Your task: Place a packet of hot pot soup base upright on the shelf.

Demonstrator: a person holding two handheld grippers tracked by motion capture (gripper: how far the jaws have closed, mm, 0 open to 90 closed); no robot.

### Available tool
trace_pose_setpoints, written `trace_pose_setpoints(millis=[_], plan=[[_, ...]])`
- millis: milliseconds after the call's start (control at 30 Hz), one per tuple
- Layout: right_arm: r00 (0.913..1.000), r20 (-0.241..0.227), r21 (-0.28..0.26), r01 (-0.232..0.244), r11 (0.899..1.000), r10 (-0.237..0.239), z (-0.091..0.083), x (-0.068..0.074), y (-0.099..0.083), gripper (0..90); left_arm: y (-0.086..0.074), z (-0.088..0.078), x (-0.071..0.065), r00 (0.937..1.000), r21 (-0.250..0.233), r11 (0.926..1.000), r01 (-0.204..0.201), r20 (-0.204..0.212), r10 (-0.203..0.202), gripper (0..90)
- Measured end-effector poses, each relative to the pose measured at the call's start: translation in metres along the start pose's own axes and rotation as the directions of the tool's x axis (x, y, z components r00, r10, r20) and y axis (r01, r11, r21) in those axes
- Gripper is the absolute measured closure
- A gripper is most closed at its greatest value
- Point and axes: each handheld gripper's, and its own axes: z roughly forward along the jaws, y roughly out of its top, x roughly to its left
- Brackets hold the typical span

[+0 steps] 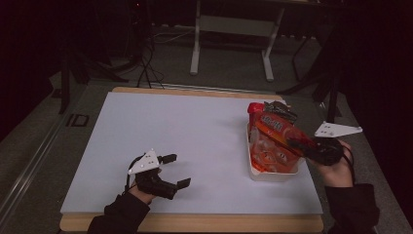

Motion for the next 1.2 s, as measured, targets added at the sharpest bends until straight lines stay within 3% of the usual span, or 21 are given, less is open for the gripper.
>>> trace_pose_setpoints(millis=[267,367,467,567,800,900,1033,1200], plan=[[0.9992,0.012,-0.042,-0.039,0.998,0.039,-0.002,-0.004,-0.004,87.0,-0.001,-0.001,0.001,1.0000,-0.002,1.0000,0.007,0.004,-0.007,2.8],[0.9979,0.007,-0.091,-0.063,0.994,0.064,-0.005,-0.004,-0.002,74.3,-0.002,-0.001,0.001,1.0000,0.000,1.0000,0.006,0.001,-0.006,2.8],[0.9981,0.020,-0.123,-0.056,0.991,0.058,-0.009,-0.002,0.003,61.1,-0.002,-0.001,0.001,1.0000,0.001,1.0000,0.006,-0.001,-0.006,2.8],[0.9978,0.037,-0.156,-0.049,0.987,0.055,-0.015,0.001,0.010,54.1,-0.002,-0.001,0.001,1.0000,0.004,1.0000,0.001,-0.002,-0.001,2.8],[0.9972,0.027,-0.238,-0.062,0.969,0.070,-0.028,0.008,0.025,36.4,-0.004,0.000,0.000,1.0000,0.007,1.0000,-0.007,-0.006,0.007,2.8],[0.9971,0.021,-0.285,-0.064,0.956,0.073,-0.033,0.014,0.032,27.9,-0.005,0.000,0.000,0.9999,0.014,0.9998,-0.011,-0.003,0.011,2.8],[0.9980,-0.034,-0.315,-0.062,0.947,0.054,-0.038,0.025,0.042,15.5,-0.005,0.000,0.000,1.0000,0.009,0.9999,-0.007,-0.002,0.007,2.8],[0.9948,-0.098,-0.330,-0.056,0.942,0.025,-0.037,0.043,0.049,11.9,-0.005,-0.001,-0.002,0.9999,0.009,0.9998,-0.016,-0.003,0.016,2.8]])
